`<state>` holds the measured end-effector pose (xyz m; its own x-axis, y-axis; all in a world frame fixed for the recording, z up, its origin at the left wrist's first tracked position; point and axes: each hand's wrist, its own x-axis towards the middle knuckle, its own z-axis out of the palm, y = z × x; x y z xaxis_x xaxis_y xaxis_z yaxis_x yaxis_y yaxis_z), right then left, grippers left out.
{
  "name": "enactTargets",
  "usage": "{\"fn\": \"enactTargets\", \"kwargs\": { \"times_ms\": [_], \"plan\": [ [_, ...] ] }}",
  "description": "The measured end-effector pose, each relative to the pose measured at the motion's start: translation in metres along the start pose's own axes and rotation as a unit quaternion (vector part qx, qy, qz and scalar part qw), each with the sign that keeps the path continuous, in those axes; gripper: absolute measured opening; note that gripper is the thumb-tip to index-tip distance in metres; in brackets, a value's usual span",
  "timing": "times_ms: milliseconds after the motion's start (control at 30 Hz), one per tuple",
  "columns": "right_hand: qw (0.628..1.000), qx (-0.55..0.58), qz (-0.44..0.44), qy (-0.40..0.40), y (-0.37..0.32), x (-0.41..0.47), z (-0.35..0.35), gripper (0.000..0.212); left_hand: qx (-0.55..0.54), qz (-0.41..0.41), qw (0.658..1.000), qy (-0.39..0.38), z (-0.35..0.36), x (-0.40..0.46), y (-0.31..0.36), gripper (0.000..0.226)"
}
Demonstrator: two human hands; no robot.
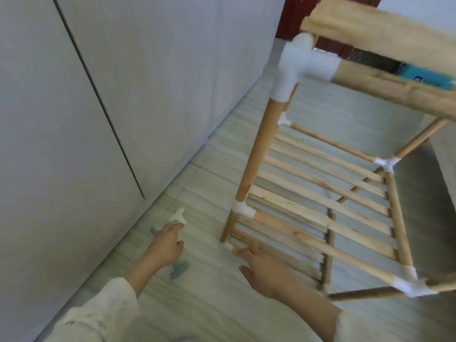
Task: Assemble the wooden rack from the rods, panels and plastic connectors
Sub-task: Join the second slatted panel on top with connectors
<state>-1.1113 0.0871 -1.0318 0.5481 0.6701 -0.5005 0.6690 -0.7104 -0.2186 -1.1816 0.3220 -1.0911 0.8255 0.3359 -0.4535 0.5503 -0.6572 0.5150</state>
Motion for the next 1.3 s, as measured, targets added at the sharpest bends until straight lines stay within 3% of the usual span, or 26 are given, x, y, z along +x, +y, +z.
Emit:
{"fn": "enactTargets", "kwargs": {
  "times_ms": [167, 267, 400, 533, 600, 733, 833, 933, 1067, 1200, 1300],
  "plan": [
    [0.996, 0.008, 0.081, -0.048, 0.015, 0.06, 0.063, 0.063, 0.123, -0.004, 0.992, -0.012, 0.031, 0.056, -0.031, 0.068],
    [0.99, 0.021, 0.105, -0.091, 0.026, 0.074, 0.086, 0.068, 0.14, -0.011, 0.99, 0.007, 0.037, 0.091, -0.038, 0.074],
    [0.988, 0.015, 0.104, -0.113, 0.036, 0.079, 0.1, 0.072, 0.146, -0.017, 0.989, -0.004, 0.047, 0.115, -0.044, 0.052],
    [0.987, 0.028, 0.103, -0.12, 0.036, 0.08, 0.095, 0.07, 0.179, -0.001, 0.982, 0.053, 0.057, 0.102, -0.045, 0.034],
    [0.985, 0.044, 0.105, -0.128, 0.035, 0.077, 0.089, 0.067, 0.131, 0.004, 0.989, 0.064, 0.059, 0.086, -0.044, 0.04],
    [0.98, 0.1, 0.119, -0.122, 0.023, 0.055, 0.065, 0.054, -0.137, -0.006, 0.991, 0.005, 0.041, 0.035, -0.027, 0.072],
    [0.973, 0.16, 0.121, -0.111, 0.009, 0.028, 0.034, 0.043, -0.163, 0.046, 0.985, -0.006, 0.015, -0.008, -0.003, 0.061],
    [0.97, 0.223, 0.078, -0.047, -0.009, -0.013, -0.007, 0.033, -0.192, 0.124, 0.974, -0.002, -0.018, -0.054, 0.032, 0.045],
    [0.946, 0.301, 0.025, 0.116, -0.03, -0.084, -0.07, 0.027, -0.229, 0.228, 0.946, -0.034, -0.076, -0.118, 0.101, 0.037],
    [0.847, 0.473, -0.01, 0.242, -0.038, -0.164, -0.129, 0.026, -0.236, 0.317, 0.918, -0.04, -0.125, -0.18, 0.181, 0.058],
    [0.804, 0.495, -0.05, 0.327, -0.033, -0.22, -0.16, 0.028, -0.236, 0.382, 0.893, -0.044, -0.137, -0.219, 0.235, 0.054]
  ]
}}
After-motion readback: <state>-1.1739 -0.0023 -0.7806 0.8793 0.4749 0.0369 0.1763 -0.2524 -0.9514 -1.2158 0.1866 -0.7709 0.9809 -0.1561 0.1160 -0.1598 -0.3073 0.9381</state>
